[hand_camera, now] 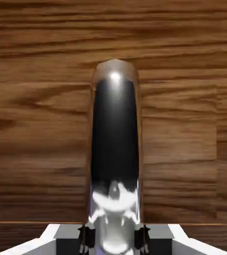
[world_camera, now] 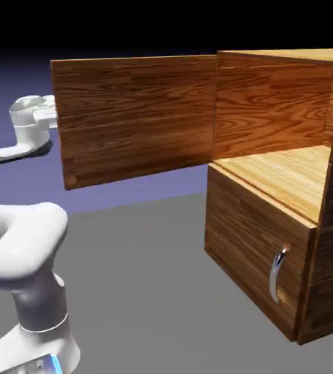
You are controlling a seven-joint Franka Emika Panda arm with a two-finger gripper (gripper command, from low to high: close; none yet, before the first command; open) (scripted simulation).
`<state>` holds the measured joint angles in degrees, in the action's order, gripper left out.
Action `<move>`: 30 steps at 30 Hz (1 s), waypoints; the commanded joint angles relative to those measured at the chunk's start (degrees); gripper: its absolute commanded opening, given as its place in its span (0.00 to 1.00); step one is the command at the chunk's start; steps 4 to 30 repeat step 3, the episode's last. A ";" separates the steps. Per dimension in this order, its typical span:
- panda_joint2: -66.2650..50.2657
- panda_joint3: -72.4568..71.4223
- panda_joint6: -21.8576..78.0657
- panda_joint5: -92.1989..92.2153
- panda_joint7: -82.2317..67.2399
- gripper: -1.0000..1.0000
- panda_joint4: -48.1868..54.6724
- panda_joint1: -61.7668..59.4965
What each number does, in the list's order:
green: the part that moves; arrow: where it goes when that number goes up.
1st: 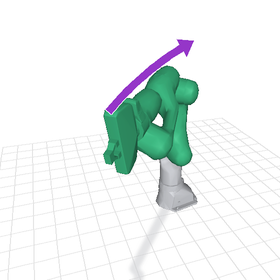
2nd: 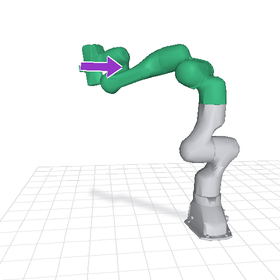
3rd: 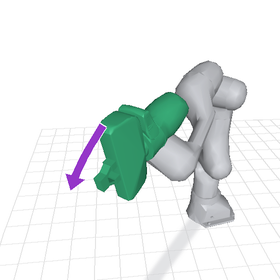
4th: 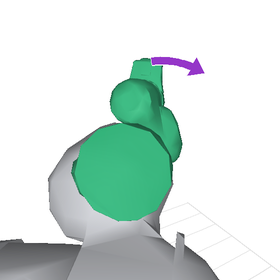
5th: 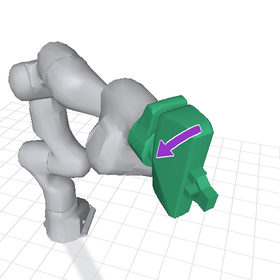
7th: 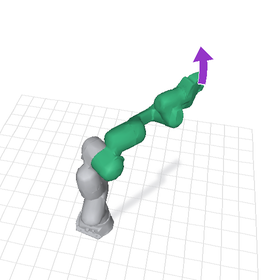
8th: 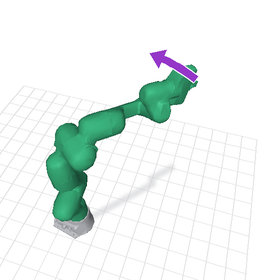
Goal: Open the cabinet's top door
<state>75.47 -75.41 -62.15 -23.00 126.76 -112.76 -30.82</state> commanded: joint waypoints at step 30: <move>0.35 -1.51 4.04 0.48 -1.12 0.00 5.75 -4.64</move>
